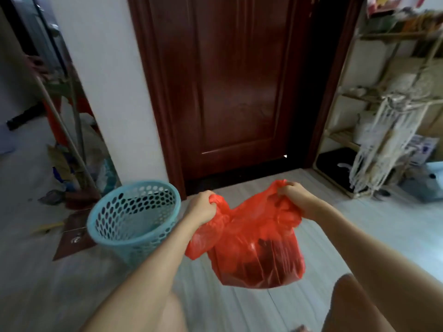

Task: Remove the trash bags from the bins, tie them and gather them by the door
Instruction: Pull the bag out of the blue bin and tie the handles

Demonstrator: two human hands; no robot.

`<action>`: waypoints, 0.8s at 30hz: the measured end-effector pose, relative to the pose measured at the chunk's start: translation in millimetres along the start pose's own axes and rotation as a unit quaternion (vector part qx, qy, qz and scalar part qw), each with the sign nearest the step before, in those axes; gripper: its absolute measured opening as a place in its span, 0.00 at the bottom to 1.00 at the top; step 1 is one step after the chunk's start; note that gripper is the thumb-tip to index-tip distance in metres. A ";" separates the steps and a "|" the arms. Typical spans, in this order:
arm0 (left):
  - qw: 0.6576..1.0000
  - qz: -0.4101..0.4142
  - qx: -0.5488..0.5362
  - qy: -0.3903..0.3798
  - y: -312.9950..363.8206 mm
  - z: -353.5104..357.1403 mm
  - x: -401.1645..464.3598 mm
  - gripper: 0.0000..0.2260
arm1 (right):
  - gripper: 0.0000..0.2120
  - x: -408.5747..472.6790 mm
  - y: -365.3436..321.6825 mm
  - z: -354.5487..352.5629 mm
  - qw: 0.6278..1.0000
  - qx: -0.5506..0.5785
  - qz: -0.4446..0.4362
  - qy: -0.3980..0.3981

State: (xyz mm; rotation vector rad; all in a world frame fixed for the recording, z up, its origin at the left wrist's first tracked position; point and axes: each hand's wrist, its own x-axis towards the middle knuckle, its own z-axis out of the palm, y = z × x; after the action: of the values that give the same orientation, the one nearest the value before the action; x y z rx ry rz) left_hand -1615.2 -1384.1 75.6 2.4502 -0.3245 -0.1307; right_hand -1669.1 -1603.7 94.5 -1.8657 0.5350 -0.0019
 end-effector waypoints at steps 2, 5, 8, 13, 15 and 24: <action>0.998 0.006 0.058 -0.003 4.5 22.2 1.1 0.13 | 0.11 -0.6 26.7 -7.9 0.999 -0.023 0.032 -0.019; 0.994 0.004 0.112 -0.019 9.3 47.5 6.7 0.11 | 0.14 1.3 55.9 -17.0 0.996 -0.080 0.041 -0.013; 0.985 -0.015 0.167 -0.029 24.7 62.7 13.8 0.14 | 0.16 3.2 77.1 -29.7 0.963 -0.265 0.030 0.046; 0.978 -0.064 0.190 -0.061 54.8 77.7 22.8 0.22 | 0.11 -2.4 95.0 -54.8 0.911 -0.380 0.061 0.146; 0.991 -0.058 0.059 -0.104 60.4 84.9 28.2 0.14 | 0.11 -1.6 93.0 -62.0 0.937 -0.303 0.087 0.150; 0.966 0.029 -0.218 -0.133 62.2 86.8 47.2 0.24 | 0.44 11.4 70.7 -83.7 0.993 -0.081 0.025 0.079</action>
State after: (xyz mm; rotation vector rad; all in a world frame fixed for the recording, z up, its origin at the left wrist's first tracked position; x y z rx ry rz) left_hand -1597.3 -1495.6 46.0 1.9843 -0.4318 -0.4590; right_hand -1705.9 -1701.1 58.5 -2.0201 0.7097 -0.0761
